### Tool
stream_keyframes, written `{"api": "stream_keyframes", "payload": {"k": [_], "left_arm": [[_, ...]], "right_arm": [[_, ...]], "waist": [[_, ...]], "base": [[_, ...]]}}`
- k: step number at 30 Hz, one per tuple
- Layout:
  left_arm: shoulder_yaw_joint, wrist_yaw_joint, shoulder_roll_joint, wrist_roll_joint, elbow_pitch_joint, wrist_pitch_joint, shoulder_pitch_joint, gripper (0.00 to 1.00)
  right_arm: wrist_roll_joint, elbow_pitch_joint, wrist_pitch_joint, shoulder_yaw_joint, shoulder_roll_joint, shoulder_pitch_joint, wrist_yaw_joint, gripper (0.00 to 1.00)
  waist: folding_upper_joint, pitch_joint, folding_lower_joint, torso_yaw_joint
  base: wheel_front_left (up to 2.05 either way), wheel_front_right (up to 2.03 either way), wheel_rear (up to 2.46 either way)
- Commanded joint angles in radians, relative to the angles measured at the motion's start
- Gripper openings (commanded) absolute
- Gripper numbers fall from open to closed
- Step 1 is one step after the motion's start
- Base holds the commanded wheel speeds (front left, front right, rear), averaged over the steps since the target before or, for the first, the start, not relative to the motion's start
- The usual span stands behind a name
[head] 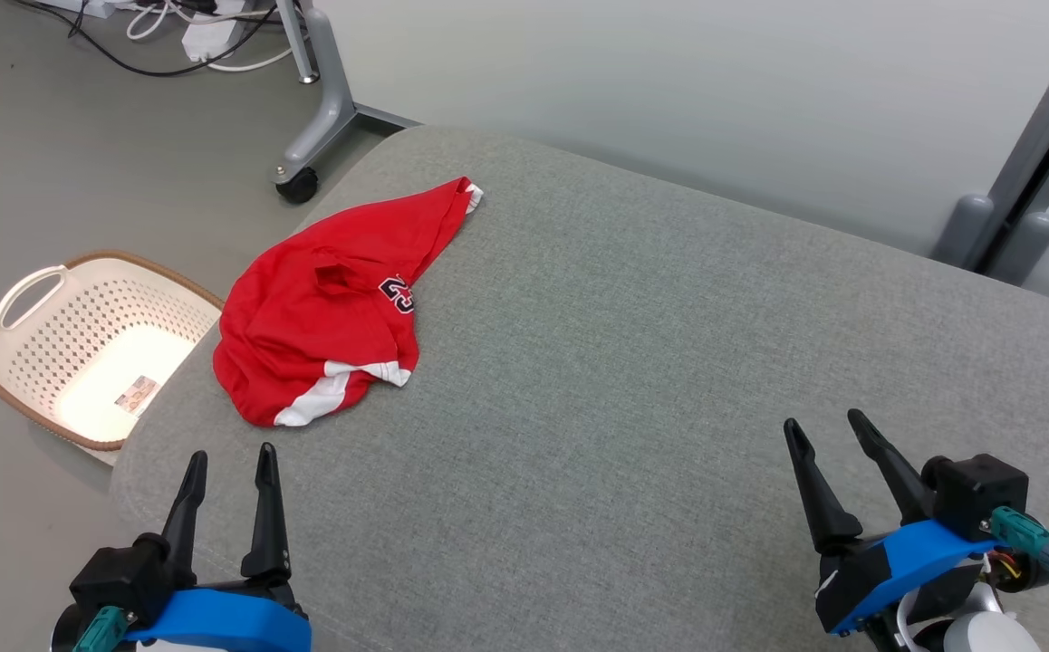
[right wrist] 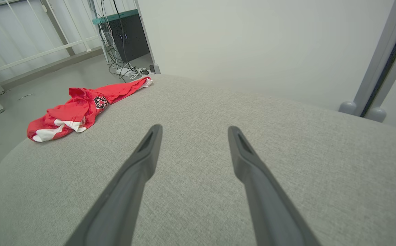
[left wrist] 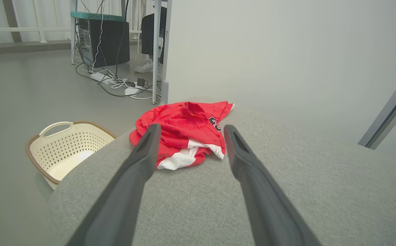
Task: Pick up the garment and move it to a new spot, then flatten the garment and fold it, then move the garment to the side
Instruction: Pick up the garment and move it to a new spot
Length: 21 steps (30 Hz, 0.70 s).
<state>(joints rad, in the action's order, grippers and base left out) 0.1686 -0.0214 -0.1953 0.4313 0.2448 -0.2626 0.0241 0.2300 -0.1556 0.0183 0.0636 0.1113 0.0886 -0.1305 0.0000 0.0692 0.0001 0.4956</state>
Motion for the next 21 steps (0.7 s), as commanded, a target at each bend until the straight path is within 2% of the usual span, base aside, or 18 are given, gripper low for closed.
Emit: {"api": "stream_keyframes", "payload": {"k": [1, 8, 13, 21], "left_arm": [[-0.004, 0.003, -0.003, 0.005, -0.008, -0.001, -0.004, 1.00], [-0.006, 0.015, -0.005, 0.011, -0.021, 0.003, -0.011, 1.00], [-0.061, 0.037, -0.022, 0.055, -0.044, 0.026, 0.037, 1.00], [-0.164, 0.028, -0.124, 0.176, 0.018, 0.221, 0.249, 1.00]], "right_arm": [[-0.001, -0.003, -0.001, 0.000, 0.004, 0.006, -0.001, 1.00], [0.002, -0.007, 0.001, 0.005, 0.000, 0.013, -0.001, 1.00], [0.000, -0.002, -0.004, 0.003, -0.001, 0.014, -0.001, 1.00], [-0.023, 0.052, -0.038, 0.035, 0.023, 0.063, -0.001, 1.00]], "waist": [[0.0000, 0.006, -0.0001, 0.010], [0.0000, 0.010, -0.0001, 0.014], [0.0000, 0.027, -0.0001, -0.001], [0.0000, 0.132, -0.0001, -0.070]], "base": [[0.00, 0.00, 0.00], [0.00, 0.00, 0.00], [0.00, 0.00, 0.00], [0.00, 0.00, 0.00]]}}
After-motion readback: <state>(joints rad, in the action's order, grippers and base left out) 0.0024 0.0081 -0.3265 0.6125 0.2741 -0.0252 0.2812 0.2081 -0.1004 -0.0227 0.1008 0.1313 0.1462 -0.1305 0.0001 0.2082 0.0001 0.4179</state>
